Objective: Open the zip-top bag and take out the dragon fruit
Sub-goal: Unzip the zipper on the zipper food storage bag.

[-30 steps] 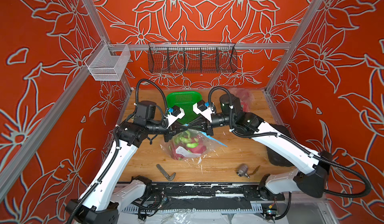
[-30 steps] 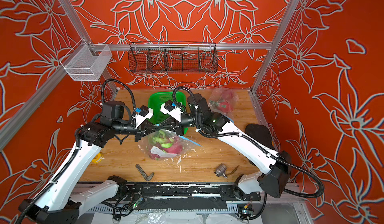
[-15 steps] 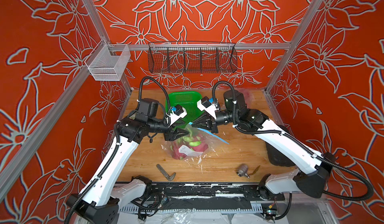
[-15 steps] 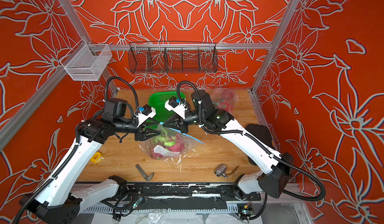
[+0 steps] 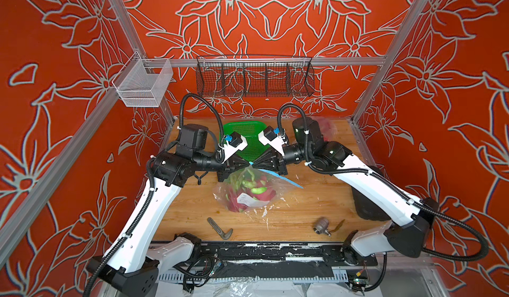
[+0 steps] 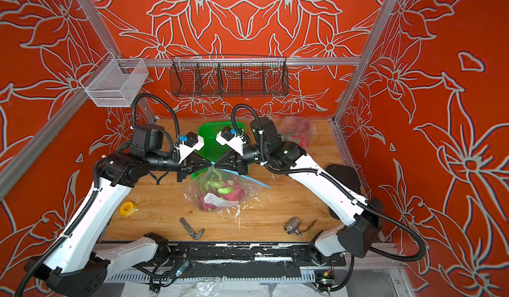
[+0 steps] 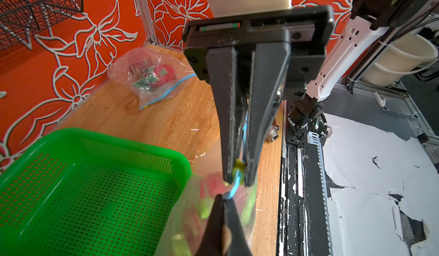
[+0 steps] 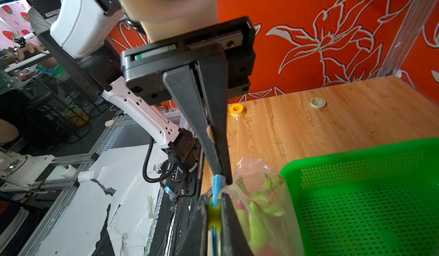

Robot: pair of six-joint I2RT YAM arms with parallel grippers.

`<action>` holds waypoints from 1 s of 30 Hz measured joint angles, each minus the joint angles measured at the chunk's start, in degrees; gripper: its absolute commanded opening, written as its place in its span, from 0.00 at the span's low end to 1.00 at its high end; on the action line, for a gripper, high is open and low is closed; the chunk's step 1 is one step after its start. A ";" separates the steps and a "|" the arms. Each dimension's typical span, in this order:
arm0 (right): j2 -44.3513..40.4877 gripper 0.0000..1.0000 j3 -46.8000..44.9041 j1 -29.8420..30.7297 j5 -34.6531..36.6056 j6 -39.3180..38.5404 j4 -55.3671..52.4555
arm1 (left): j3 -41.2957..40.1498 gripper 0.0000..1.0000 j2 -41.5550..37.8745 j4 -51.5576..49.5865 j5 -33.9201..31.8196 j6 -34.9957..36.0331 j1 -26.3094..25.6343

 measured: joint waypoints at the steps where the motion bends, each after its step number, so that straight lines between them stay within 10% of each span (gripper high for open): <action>1: 0.26 0.00 0.42 0.02 0.00 0.07 0.00 | -0.02 0.28 0.17 -0.17 0.22 -0.20 -0.15; 5: 0.66 0.00 1.14 0.07 -0.17 0.07 -0.20 | -0.13 0.41 0.44 -0.74 0.92 -0.46 -0.68; 10: 1.18 0.00 1.16 0.22 -0.11 0.11 -0.11 | -0.15 0.00 0.44 -1.73 1.55 -0.22 -1.14; 30: -0.15 0.01 -1.16 -0.61 0.79 -0.46 3.04 | -0.70 0.00 -0.42 1.40 -4.50 0.13 -1.05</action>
